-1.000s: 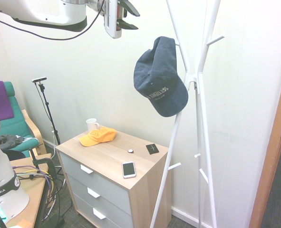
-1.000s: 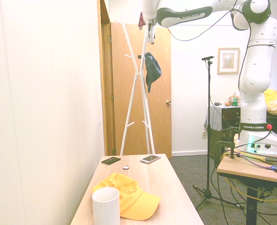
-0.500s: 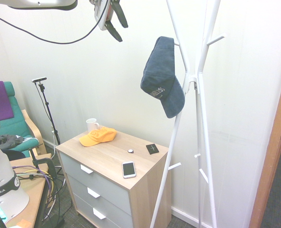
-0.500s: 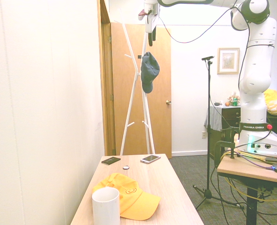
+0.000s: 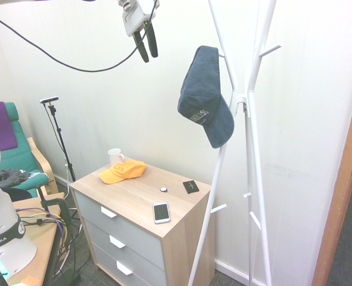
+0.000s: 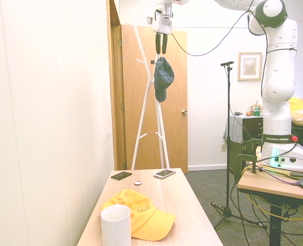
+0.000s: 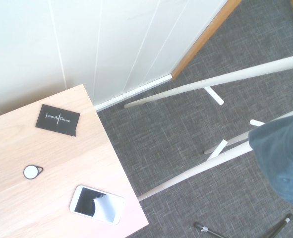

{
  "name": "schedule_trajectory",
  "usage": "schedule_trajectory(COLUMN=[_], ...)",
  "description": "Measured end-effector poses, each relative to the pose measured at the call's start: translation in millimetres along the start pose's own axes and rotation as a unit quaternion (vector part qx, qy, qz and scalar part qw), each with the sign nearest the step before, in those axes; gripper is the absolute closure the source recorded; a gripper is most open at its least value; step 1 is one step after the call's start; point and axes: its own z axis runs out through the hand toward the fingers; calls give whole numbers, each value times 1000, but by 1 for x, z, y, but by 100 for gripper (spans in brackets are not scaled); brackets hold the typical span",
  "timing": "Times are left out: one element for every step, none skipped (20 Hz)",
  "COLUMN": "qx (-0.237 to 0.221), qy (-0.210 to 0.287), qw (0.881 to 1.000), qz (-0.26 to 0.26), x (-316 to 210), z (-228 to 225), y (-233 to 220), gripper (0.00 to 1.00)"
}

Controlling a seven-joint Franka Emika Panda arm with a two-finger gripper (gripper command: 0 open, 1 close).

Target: Hang the cap

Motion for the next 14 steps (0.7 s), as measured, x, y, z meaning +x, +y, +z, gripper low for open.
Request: schedule_trajectory(qx=[1, 2, 6, 12, 19, 25, 32, 39, 42, 42, 41, 42, 42, 42], qy=[-2, -6, -14, -24, -34, -42, -50, -58, -61, -61, -62, -62, -62, -62], qw=[1000, 1000, 1000, 1000, 999, 999, 998, 998, 997, 997, 997, 997, 997, 997], qz=[0, 0, 0, -1, -2, -3, -4, -5, -5, -6, -7, -8, -8, -9], x=[-1, -2, -3, -5, -7, -9, -11, -13, -14, -14, -15, -16, -17, -17], z=[2, 3, 4, 5, 6, 6, 7, 9, 11, 13, 15, 17, 20, 22], y=[-1, -2, -3, -5, -7, -9, -11, -13, -14, -15, -16, -18, -18, -19], gripper=[0, 0, 0, 0, 0, 0, 0, 0, 0, 0, 0, 0, 0, 0])
